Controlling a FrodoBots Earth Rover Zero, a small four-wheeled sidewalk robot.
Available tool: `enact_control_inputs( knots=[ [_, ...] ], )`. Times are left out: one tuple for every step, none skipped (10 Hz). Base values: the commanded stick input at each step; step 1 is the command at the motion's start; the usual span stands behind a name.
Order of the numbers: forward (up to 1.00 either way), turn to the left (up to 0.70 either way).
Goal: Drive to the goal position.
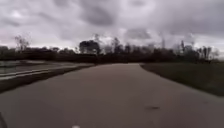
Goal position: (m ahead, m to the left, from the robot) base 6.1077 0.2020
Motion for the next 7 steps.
enact_control_inputs(
  knots=[
    [1.00,0.00],
    [1.00,0.00],
    [1.00,0.00],
    [1.00,0.00],
    [1.00,0.00],
    [1.00,0.00],
    [1.00,0.00]
  ],
)
